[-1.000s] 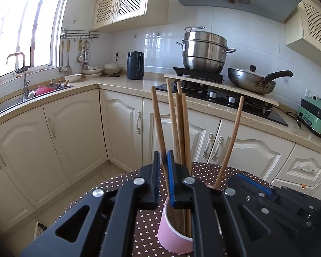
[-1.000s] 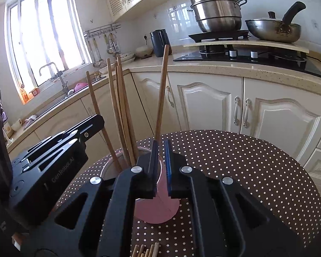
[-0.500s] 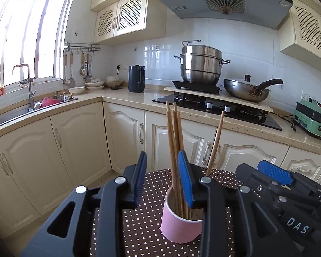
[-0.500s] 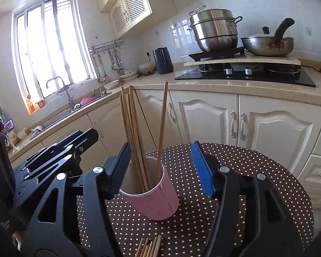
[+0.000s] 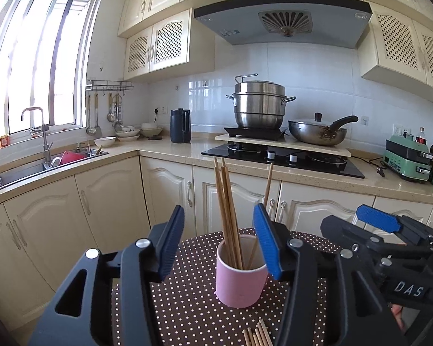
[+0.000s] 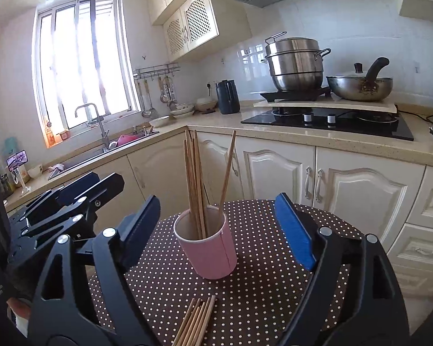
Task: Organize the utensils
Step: 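Withdraw both grippers from the cup back toward the chopstick row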
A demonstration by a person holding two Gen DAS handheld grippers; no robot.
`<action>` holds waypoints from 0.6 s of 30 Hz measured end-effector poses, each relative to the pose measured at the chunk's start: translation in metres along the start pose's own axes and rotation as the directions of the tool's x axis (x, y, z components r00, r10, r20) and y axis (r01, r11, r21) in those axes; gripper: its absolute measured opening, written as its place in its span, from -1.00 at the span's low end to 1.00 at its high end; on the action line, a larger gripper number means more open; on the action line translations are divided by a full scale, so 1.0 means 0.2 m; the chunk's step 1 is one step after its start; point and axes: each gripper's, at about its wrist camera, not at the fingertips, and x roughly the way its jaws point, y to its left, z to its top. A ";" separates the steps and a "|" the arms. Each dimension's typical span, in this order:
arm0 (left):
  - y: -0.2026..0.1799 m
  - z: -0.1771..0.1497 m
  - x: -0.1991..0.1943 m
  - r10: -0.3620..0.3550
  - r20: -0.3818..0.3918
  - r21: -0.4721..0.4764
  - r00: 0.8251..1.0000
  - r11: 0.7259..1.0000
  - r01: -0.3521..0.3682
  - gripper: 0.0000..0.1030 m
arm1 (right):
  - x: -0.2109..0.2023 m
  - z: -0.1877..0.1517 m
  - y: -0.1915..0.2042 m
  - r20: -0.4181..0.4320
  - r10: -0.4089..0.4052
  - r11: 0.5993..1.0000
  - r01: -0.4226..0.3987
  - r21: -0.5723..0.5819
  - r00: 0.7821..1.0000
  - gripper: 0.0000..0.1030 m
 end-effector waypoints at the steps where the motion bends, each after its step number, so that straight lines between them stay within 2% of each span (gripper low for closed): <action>1: 0.00 -0.02 -0.01 0.004 -0.009 0.001 1.000 1.000 -0.003 -0.03 | -0.02 -0.01 0.00 -0.005 -0.001 1.000 0.001 0.002 1.000 0.63; 9: 0.04 -0.20 -0.11 0.006 -0.080 0.002 0.997 1.000 -0.006 -0.03 | -0.06 -0.15 0.00 -0.110 -0.029 1.000 0.028 -0.008 0.994 0.68; 18: 0.10 -0.44 -0.12 0.004 -0.222 -0.027 0.975 1.000 -0.011 -0.03 | 0.02 -0.41 -0.02 -0.278 -0.036 0.999 0.041 0.014 0.960 0.68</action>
